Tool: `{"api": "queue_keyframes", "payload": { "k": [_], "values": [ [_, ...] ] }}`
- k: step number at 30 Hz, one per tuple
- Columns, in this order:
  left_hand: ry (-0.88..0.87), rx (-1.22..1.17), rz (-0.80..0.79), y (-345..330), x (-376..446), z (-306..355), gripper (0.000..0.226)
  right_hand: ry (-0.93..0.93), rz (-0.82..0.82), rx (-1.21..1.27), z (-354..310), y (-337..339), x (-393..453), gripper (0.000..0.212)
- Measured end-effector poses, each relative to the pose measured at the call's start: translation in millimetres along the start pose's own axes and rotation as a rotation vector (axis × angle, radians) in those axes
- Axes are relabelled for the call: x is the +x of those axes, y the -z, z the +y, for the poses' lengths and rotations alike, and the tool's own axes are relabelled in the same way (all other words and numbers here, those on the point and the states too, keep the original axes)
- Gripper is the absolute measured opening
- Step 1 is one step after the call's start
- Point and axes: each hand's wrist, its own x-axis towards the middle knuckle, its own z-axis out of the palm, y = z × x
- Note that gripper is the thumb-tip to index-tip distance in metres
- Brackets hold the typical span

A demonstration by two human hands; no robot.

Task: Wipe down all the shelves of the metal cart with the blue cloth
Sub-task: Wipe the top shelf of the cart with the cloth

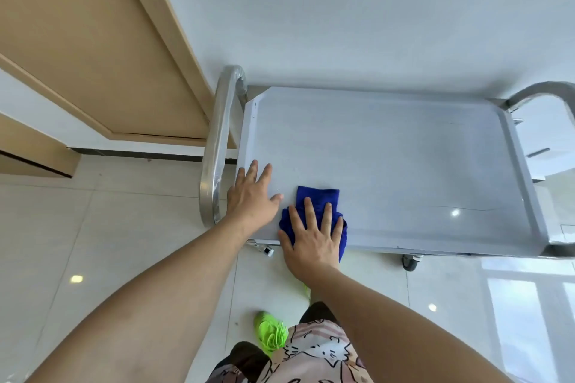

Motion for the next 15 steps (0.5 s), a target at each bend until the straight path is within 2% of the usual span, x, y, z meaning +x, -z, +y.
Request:
{"api": "queue_keyframes", "payload": {
  "k": [11,15],
  "values": [
    [0.170,-0.096,0.099,-11,33,-12,0.070,0.142,0.051,-0.053,-13,25,93,0.064],
    [0.159,-0.114,0.155,-20,29,-17,0.067,0.191,0.077,-0.081,-22,41,143,0.064]
  ]
}}
